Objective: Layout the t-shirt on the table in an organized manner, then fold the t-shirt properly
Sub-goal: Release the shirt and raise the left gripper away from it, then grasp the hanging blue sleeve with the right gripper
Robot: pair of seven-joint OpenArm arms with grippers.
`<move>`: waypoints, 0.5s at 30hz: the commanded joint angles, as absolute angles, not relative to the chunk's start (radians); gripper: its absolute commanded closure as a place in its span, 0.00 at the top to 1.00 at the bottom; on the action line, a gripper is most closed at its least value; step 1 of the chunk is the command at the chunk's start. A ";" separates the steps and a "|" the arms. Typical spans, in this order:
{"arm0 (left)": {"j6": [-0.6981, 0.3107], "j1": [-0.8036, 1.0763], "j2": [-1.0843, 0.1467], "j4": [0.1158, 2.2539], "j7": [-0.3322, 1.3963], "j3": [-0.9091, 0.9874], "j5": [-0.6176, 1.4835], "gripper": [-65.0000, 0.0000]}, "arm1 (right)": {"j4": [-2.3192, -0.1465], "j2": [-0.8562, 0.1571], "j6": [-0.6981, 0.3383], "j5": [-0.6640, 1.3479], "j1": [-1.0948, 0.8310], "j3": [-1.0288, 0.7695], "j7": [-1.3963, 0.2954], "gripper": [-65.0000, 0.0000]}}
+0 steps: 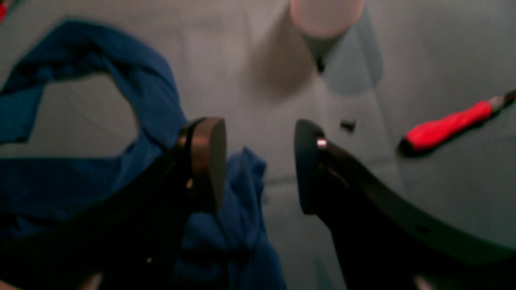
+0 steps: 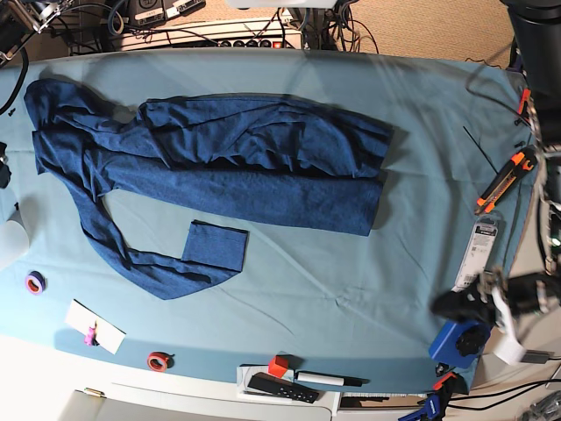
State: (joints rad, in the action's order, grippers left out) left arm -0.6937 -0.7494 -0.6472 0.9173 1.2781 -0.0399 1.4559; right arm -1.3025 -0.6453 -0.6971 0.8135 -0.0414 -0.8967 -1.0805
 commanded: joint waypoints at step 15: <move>-0.698 -0.690 -0.588 0.929 1.110 -0.034 1.314 0.51 | -1.318 -0.673 -0.698 0.838 0.003 -0.809 -1.041 0.43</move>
State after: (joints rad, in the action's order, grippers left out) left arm -0.6937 -0.6453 -0.5617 0.9131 1.1381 -0.0433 1.2774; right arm -1.3025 -0.6426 -0.6968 0.8173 -0.0082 -0.8028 -1.0645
